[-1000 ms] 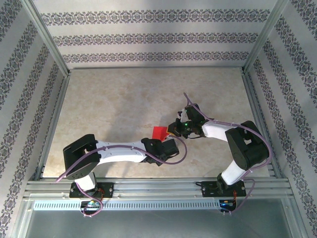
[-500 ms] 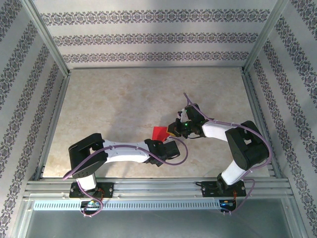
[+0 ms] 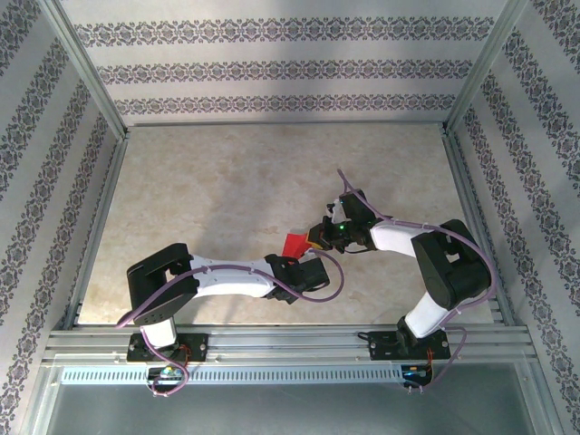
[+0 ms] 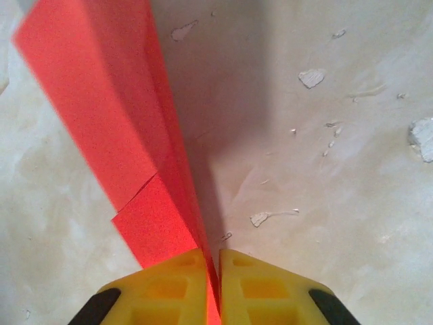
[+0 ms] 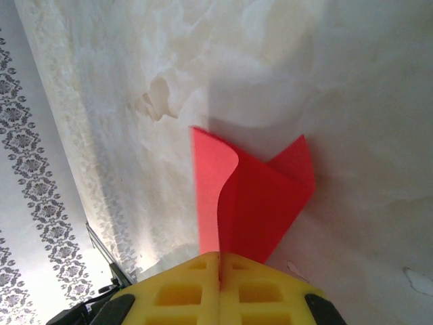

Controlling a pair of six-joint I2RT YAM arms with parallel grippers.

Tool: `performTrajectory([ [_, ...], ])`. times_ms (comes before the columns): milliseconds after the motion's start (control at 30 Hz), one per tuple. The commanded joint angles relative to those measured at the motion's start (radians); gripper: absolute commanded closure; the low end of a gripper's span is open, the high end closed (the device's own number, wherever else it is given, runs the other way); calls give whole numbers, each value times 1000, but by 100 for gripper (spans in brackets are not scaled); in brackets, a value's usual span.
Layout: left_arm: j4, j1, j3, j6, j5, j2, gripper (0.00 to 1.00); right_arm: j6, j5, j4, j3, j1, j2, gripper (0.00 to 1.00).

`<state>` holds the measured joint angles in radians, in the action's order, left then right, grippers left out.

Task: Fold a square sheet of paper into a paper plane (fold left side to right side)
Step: Fold the wing for the fifth time at the center of the table.

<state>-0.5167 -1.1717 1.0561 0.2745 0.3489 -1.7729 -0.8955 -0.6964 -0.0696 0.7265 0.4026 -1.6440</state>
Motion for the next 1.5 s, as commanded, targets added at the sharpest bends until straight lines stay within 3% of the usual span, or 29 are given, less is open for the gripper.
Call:
performTrajectory([
  [0, -11, -15, -17, 21, 28, 12, 92, 4, 1, 23, 7, -19, 8, 100],
  [67, -7, -16, -22, 25, 31, 22, 95, 16, 7, 35, -1, -30, 24, 99],
  [267, 14, -8, -38, 32, -5, 56, 100, 85, 46, 112, -31, -97, 112, 80],
  [567, 90, 61, -67, 62, -224, 93, 100, 239, 140, 288, -98, -257, 319, 61],
  [767, 191, 137, -107, 127, -418, 123, 100, 284, 144, 306, -143, -299, 403, 58],
  [1100, 464, 251, -206, 302, -701, 126, 100, 271, 75, 216, -212, -298, 395, 57],
  [1467, 784, 331, -321, 535, -833, 105, 100, 234, 32, 110, -262, -253, 379, 57],
])
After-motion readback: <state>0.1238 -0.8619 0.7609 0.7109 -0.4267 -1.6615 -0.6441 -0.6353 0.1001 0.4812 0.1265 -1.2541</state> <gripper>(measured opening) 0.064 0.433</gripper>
